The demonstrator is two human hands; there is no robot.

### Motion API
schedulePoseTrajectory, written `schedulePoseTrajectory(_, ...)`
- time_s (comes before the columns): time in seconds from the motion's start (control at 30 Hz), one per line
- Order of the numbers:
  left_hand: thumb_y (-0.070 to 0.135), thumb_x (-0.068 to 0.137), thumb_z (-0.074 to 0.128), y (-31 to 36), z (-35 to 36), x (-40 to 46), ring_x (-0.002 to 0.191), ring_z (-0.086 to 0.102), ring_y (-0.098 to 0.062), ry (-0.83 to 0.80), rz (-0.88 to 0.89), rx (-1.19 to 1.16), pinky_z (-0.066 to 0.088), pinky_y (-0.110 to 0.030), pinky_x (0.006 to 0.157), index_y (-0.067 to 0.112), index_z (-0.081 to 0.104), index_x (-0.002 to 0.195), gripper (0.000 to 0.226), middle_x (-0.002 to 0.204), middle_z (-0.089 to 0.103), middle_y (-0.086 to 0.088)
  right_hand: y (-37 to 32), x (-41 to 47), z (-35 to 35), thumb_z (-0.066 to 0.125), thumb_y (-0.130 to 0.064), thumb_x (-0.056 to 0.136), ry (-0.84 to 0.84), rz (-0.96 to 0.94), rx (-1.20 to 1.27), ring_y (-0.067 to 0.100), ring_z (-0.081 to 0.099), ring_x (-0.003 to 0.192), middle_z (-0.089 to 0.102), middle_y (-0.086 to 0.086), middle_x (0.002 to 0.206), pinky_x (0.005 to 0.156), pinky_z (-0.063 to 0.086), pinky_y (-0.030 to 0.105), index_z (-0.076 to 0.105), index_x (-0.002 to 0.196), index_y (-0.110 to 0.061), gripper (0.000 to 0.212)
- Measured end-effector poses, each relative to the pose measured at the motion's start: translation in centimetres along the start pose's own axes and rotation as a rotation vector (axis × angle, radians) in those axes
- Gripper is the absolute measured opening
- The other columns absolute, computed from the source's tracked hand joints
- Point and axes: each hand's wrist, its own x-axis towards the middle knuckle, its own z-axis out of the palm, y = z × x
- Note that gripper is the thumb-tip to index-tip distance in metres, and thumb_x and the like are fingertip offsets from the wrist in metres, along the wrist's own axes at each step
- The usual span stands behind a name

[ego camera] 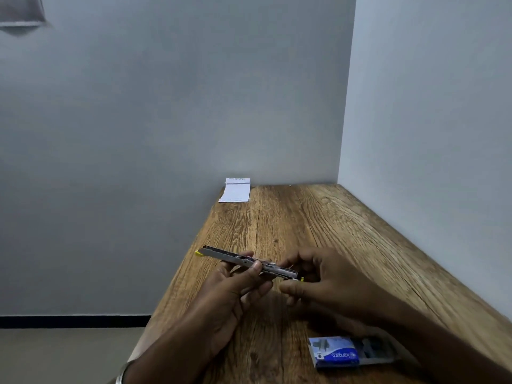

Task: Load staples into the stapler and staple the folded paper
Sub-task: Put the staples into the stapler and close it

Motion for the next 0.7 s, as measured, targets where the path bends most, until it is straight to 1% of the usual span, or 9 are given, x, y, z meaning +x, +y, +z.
schedulePoseTrajectory(0.1,0.012,0.081,0.063,0.1,-0.2,0.2,0.100,0.072,-0.025,0.021,0.049,0.002,0.063,-0.032,0.073,0.005,0.056,0.121,0.042,0.110,0.074,-0.016,0.1,0.2,0.1,0.076,-0.013,0.084,0.086,0.029,0.137,0.025,0.077,0.079,0.077,0.012,0.088,0.068,0.063,0.032,0.069,0.104,-0.010,0.022)
schedulePoseTrajectory(0.2,0.015,0.088,0.058,0.2,-0.2,0.2,0.100,0.072,-0.023,0.060,0.085,0.047,0.063,-0.031,0.074,0.004,0.060,0.117,0.032,0.107,0.075,-0.013,0.0,0.2,-0.6,0.078,-0.016,0.078,0.175,0.067,0.322,0.028,0.077,0.086,0.078,0.014,0.092,0.069,0.063,0.030,0.072,0.101,-0.007,0.025)
schedulePoseTrajectory(0.27,0.015,0.090,0.058,0.0,0.1,-0.1,0.097,0.073,-0.021,0.061,0.091,0.156,0.063,-0.028,0.071,0.005,0.065,0.113,0.026,0.103,0.077,-0.011,0.1,0.4,-0.6,0.079,-0.017,0.074,0.245,0.100,0.447,0.030,0.076,0.091,0.078,0.015,0.096,0.070,0.063,0.031,0.070,0.104,-0.006,0.034)
schedulePoseTrajectory(0.37,0.017,0.090,0.060,-0.4,0.8,-0.5,0.090,0.074,-0.016,0.034,0.125,0.425,0.060,-0.025,0.067,0.010,0.070,0.107,0.021,0.096,0.078,-0.003,0.3,1.0,-0.2,0.078,-0.014,0.075,0.331,0.135,0.612,0.030,0.076,0.091,0.078,0.017,0.099,0.068,0.063,0.032,0.067,0.109,-0.003,0.038)
schedulePoseTrajectory(0.43,0.018,0.091,0.060,-0.8,1.5,-0.6,0.084,0.074,-0.013,-0.006,0.156,0.602,0.059,-0.023,0.065,0.013,0.071,0.101,0.016,0.091,0.078,0.001,0.3,1.3,0.3,0.075,-0.016,0.077,0.335,0.152,0.631,0.028,0.077,0.090,0.078,0.017,0.098,0.067,0.062,0.031,0.068,0.110,-0.001,0.036)
schedulePoseTrajectory(0.5,0.022,0.092,0.061,-1.4,2.3,-0.3,0.080,0.073,-0.010,-0.028,0.205,0.803,0.058,-0.023,0.065,0.017,0.071,0.097,0.013,0.088,0.078,0.001,0.4,1.5,0.7,0.071,-0.021,0.081,0.311,0.150,0.599,0.028,0.076,0.091,0.078,0.017,0.099,0.070,0.062,0.031,0.069,0.111,-0.001,0.036)
schedulePoseTrajectory(0.6,0.029,0.092,0.061,-2.0,2.8,0.5,0.076,0.068,0.001,0.017,0.367,1.106,0.056,-0.023,0.071,0.022,0.070,0.093,0.012,0.084,0.074,0.007,0.2,1.5,0.9,0.069,-0.035,0.082,0.290,0.127,0.551,0.030,0.075,0.097,0.078,0.014,0.103,0.081,0.060,0.039,0.070,0.114,-0.006,0.043)
schedulePoseTrajectory(0.63,0.031,0.092,0.062,-2.1,2.9,0.8,0.079,0.067,0.002,0.023,0.399,1.148,0.056,-0.026,0.075,0.022,0.071,0.094,0.013,0.086,0.073,0.008,0.2,1.5,0.9,0.071,-0.041,0.078,0.295,0.125,0.530,0.029,0.075,0.097,0.078,0.012,0.103,0.082,0.059,0.042,0.069,0.116,-0.009,0.049)
schedulePoseTrajectory(0.7,0.034,0.090,0.063,-2.4,3.1,1.1,0.082,0.068,0.000,0.004,0.412,1.173,0.057,-0.030,0.078,0.024,0.071,0.096,0.015,0.090,0.073,0.009,0.2,1.5,1.1,0.071,-0.050,0.074,0.279,0.129,0.464,0.026,0.076,0.095,0.078,0.005,0.104,0.077,0.061,0.041,0.064,0.120,-0.016,0.058)
